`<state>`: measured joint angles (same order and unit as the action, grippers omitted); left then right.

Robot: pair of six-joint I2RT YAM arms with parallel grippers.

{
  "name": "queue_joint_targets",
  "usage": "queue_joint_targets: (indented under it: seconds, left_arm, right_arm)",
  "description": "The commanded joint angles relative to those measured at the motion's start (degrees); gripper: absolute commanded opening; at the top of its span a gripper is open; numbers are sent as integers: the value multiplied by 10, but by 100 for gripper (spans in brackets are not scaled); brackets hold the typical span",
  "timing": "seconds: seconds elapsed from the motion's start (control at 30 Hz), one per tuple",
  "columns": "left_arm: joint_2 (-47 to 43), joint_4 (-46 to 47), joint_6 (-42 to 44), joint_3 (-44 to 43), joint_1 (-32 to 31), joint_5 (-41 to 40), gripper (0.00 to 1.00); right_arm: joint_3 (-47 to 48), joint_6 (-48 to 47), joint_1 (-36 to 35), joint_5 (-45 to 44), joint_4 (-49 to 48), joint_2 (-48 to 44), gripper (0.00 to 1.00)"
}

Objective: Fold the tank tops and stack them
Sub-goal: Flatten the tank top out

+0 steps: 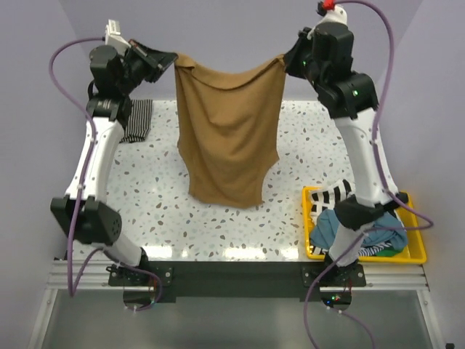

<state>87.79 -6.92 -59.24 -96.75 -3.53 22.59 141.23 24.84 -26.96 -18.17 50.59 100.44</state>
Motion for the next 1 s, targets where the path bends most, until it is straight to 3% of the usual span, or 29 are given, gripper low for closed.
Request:
queue_joint_targets:
  seconds: [0.0,0.13,0.23,0.33,0.43,0.53,0.57,0.63,0.7,0.73,0.8,0.83,0.87,0.9,0.97]
  left_arm:
    - [76,84,-21,-145,26,86,0]
    - [114,70,-25,-238,78,138,0]
    - [67,74,-14,-169,102,144,0]
    - [6,91,-1,-46,120,145,0]
    - [-52,131,-10,141,140,152,0]
    - [-99,146,-3,250,137,146,0]
    - [-119,156,-3,332,136,153,0]
    - [-141,170,0,467,129,154,0]
    - [-179,166,20,553,129,149,0]
    - [-193,158,29,630,129,143,4]
    - [-234,154,45,700,128,139,16]
    - [-248,150,47,753,129,141,31]
    - [-272,148,54,771,129,146,33]
    - [-287,134,61,785,129,144,42]
    - [-332,93,65,799,128,132,49]
  right_arm:
    - [151,8,64,104,-38,71,0]
    - [61,35,90,143,-118,14,0]
    - [-33,31,90,144,-134,-32,0]
    - [-146,29,89,156,-139,-71,0]
    - [-308,38,90,166,-160,-122,0]
    - [-491,58,90,180,-194,-161,0]
    - [-576,64,90,181,-205,-181,0]
    - [-657,78,90,200,-216,-195,0]
    - [-761,89,90,215,-231,-199,0]
    - [-786,91,90,218,-229,-197,0]
    - [-849,93,90,221,-218,-186,1]
    - [-865,93,90,223,-213,-186,11]
    - [-892,95,90,216,-205,-189,29]
    - [-906,98,90,213,-209,-211,39]
    - [-931,101,89,213,-204,-242,60]
